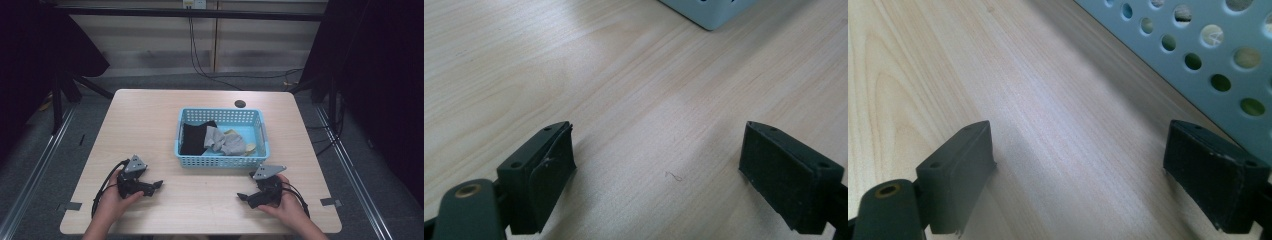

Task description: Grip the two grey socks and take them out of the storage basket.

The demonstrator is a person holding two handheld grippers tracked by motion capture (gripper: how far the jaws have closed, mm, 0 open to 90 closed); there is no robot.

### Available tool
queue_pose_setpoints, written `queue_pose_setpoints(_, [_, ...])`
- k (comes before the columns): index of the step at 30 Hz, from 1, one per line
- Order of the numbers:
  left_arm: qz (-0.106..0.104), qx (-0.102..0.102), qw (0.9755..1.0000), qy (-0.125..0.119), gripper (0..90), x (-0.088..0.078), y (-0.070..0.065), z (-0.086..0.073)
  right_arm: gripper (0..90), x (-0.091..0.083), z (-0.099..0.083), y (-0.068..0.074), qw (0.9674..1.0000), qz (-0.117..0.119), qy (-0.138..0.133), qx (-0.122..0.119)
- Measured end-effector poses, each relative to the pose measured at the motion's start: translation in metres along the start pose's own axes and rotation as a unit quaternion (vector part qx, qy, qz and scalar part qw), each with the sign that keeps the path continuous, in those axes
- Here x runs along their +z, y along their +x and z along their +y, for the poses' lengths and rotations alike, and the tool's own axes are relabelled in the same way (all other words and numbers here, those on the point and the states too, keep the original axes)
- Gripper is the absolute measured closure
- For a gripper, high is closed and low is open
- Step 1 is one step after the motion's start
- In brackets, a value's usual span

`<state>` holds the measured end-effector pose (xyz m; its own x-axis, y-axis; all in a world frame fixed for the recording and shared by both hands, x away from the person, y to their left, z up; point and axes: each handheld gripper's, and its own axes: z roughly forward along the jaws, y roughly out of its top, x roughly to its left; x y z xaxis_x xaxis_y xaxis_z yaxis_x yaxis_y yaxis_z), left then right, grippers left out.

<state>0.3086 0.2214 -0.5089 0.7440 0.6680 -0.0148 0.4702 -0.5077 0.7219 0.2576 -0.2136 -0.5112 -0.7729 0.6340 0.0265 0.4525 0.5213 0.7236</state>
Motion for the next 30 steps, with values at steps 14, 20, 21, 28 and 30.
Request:
queue_pose_setpoints(14, [0.000,0.001,1.0000,0.001,13.4,0.000,0.000,0.000,13.1,-0.001,0.003,0.000,0.9999,-0.001,0.014,0.004])
queue_pose_setpoints(20, [-0.001,0.001,1.0000,0.001,13.5,0.000,0.000,0.000,16.2,-0.006,0.013,-0.004,0.9972,0.011,0.073,0.010])
queue_pose_setpoints(21, [-0.001,0.001,1.0000,0.001,13.5,0.000,0.000,0.000,17.3,-0.008,0.015,-0.005,0.9959,0.013,0.088,0.013])
queue_pose_setpoints(28, [-0.001,0.004,1.0000,0.003,13.5,0.000,0.001,0.000,21.6,-0.025,0.038,-0.017,0.9908,0.024,0.129,0.033])
queue_pose_setpoints(30, [-0.001,0.004,1.0000,0.003,13.5,0.000,0.001,0.000,22.2,-0.028,0.042,-0.018,0.9908,0.022,0.130,0.031])
